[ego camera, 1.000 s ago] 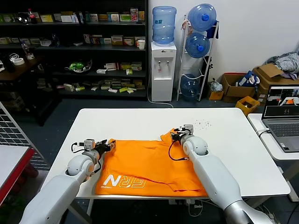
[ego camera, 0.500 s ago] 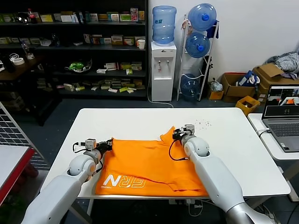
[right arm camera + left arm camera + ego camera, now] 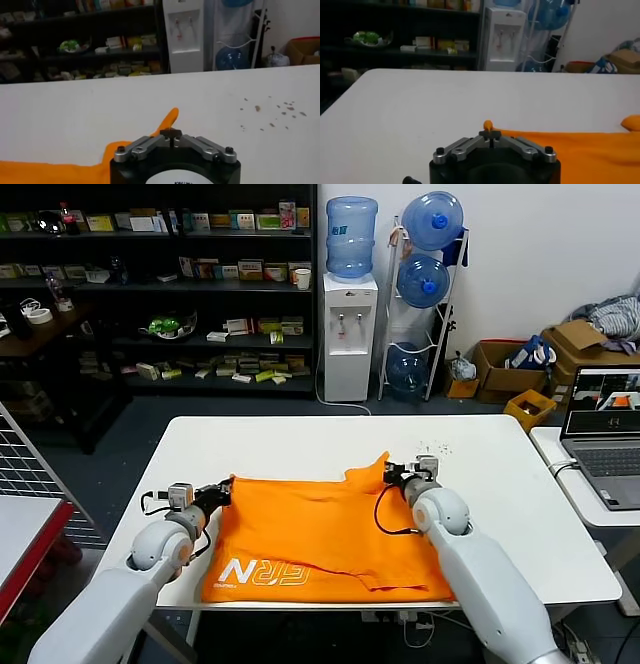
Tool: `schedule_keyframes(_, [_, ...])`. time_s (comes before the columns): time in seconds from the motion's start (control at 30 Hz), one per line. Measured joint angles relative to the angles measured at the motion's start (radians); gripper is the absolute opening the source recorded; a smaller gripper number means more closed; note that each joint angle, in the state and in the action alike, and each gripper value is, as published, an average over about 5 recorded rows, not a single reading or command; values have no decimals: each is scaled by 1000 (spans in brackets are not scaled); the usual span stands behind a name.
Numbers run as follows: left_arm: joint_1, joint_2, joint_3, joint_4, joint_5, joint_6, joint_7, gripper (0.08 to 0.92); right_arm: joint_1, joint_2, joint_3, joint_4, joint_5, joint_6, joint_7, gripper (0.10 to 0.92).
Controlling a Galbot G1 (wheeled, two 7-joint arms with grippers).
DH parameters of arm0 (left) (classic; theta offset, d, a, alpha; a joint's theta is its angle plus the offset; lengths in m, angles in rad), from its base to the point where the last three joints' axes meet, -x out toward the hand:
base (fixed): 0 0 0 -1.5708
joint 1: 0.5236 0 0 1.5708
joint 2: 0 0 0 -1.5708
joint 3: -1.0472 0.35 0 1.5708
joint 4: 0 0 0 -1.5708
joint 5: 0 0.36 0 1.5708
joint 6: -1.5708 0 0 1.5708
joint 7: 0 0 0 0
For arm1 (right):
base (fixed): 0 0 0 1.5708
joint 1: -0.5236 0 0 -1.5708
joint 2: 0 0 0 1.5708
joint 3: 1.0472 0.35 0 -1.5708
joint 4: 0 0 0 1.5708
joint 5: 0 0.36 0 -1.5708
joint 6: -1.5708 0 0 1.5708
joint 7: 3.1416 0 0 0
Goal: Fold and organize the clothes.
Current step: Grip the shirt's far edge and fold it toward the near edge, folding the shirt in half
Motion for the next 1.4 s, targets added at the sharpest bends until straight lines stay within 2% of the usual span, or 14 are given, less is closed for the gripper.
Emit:
schedule_keyframes(0.33, [154, 47, -45, -185, 22, -12, -23, 92, -186, -98, 68, 250, 74, -41, 60, 123])
schedule_keyframes(0.6, [258, 57, -63, -290, 55, -35, -47, 92, -322, -155, 118, 423, 104, -62, 101, 123])
schedule_keyframes(0.93, [321, 60, -83, -330, 95, -66, -76, 92, -478, -200, 188, 576, 123, -79, 127, 123])
schedule_keyframes(1.4, [384, 82, -97, -370, 101, -76, -105, 100, -615, -213, 245, 670, 124, -93, 138, 129])
